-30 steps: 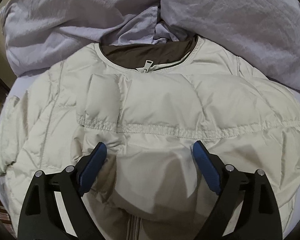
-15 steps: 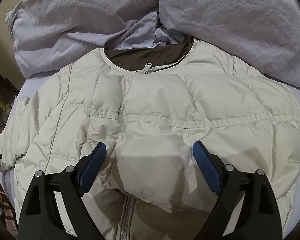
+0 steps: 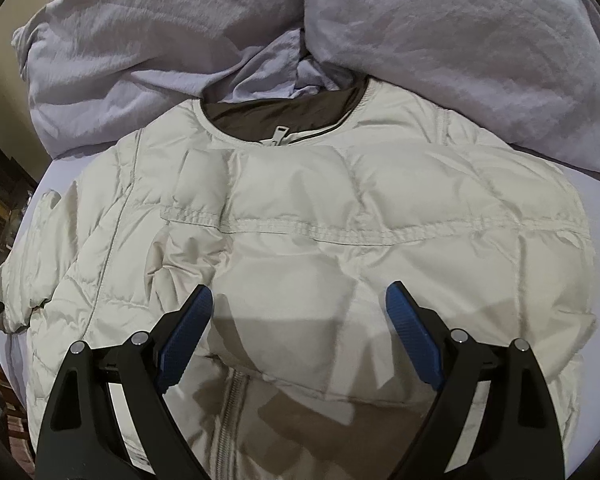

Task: Fold large clothes
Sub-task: 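Carry the sleeve across the jacket body with the left gripper and release, then move both grippers to the jacket's side edge and close on it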

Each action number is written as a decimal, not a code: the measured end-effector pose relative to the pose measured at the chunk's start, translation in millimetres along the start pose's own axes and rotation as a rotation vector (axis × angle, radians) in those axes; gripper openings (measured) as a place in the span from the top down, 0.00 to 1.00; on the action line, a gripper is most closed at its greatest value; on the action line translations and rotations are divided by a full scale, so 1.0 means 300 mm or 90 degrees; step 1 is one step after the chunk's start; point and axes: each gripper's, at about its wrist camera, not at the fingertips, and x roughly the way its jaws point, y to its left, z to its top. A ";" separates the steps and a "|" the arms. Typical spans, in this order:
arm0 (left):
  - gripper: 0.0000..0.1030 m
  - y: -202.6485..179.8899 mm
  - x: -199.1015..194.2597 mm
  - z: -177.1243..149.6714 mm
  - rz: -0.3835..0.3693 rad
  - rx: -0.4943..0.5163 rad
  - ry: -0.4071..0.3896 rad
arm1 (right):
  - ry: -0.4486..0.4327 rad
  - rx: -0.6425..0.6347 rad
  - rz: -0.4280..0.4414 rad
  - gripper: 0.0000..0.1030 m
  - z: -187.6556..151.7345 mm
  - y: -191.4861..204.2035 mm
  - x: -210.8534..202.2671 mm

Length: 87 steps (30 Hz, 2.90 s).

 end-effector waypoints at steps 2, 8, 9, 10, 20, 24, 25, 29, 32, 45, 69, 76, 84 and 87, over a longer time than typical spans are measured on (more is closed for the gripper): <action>0.85 -0.034 -0.038 0.012 -0.016 0.007 -0.015 | -0.003 0.005 -0.003 0.13 -0.004 -0.015 -0.011; 0.86 -0.189 -0.167 0.043 -0.102 0.042 -0.061 | -0.016 0.015 -0.009 0.12 -0.029 -0.061 -0.056; 0.86 -0.222 -0.193 0.044 -0.121 0.049 -0.067 | -0.019 0.017 -0.010 0.12 -0.036 -0.071 -0.068; 0.86 -0.255 -0.215 0.045 -0.139 0.055 -0.072 | -0.022 0.019 -0.012 0.12 -0.044 -0.080 -0.077; 0.86 -0.631 -0.391 -0.038 -0.287 0.170 -0.066 | -0.040 0.059 -0.037 0.12 -0.119 -0.202 -0.161; 0.86 -0.767 -0.418 -0.089 -0.325 0.215 -0.054 | -0.046 0.081 -0.048 0.12 -0.146 -0.258 -0.195; 0.87 -0.791 -0.423 -0.105 -0.333 0.223 -0.051 | -0.047 0.085 -0.051 0.12 -0.150 -0.265 -0.200; 0.87 -0.896 -0.447 -0.162 -0.372 0.256 -0.036 | -0.051 0.104 -0.060 0.12 -0.175 -0.312 -0.224; 0.86 -0.954 -0.469 -0.213 -0.407 0.276 -0.020 | -0.054 0.117 -0.068 0.12 -0.193 -0.344 -0.241; 0.86 -1.284 -0.417 -0.539 -0.435 0.425 0.097 | -0.054 0.162 -0.091 0.12 -0.250 -0.450 -0.263; 0.50 -1.400 -0.187 -0.629 -0.326 0.478 0.143 | -0.044 0.205 -0.123 0.12 -0.279 -0.531 -0.270; 0.48 -1.415 -0.110 -0.714 -0.295 0.511 0.140 | -0.028 0.217 -0.135 0.12 -0.295 -0.546 -0.257; 0.47 -1.418 -0.086 -0.779 -0.278 0.547 0.102 | -0.013 0.219 -0.138 0.10 -0.299 -0.531 -0.232; 0.47 -1.418 -0.084 -0.779 -0.280 0.551 0.099 | -0.010 0.218 -0.135 0.09 -0.302 -0.522 -0.232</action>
